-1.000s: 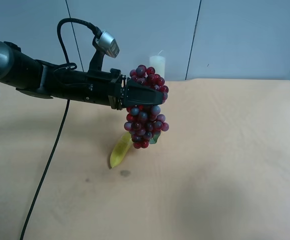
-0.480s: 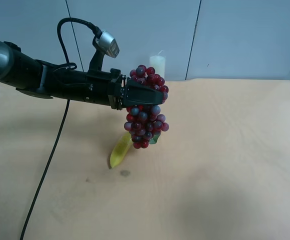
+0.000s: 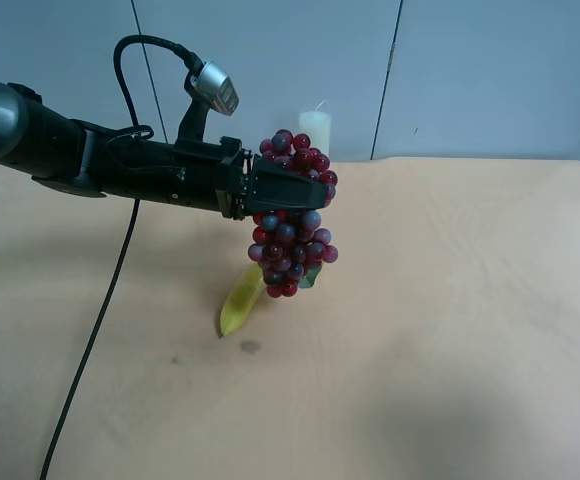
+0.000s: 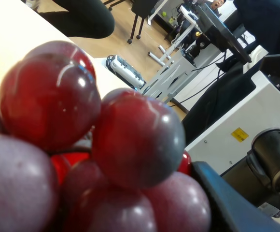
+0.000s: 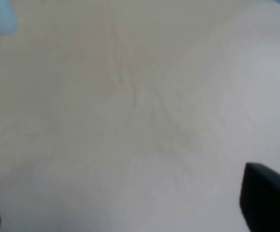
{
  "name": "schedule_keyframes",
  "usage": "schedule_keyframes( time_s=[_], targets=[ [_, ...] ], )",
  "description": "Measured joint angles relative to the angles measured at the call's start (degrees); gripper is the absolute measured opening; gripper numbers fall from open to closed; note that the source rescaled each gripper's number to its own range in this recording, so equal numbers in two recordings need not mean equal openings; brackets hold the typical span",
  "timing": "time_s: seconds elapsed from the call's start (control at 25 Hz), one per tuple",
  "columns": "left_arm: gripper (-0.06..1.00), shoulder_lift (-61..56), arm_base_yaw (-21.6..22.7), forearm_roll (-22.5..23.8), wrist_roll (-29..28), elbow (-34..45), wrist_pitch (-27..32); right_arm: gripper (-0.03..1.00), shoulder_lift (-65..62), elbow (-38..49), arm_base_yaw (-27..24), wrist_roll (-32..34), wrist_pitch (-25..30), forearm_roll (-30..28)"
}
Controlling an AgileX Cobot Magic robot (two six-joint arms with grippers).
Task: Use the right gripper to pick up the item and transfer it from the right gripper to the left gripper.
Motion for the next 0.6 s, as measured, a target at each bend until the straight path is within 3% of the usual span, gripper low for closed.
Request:
schedule_keyframes(
  time_s=[0.6],
  targets=[
    [0.02,0.0,0.0,0.0,-0.1,0.0,0.0,0.97,0.0,0.0,0.0,0.3,-0.1,0.4]
  ],
)
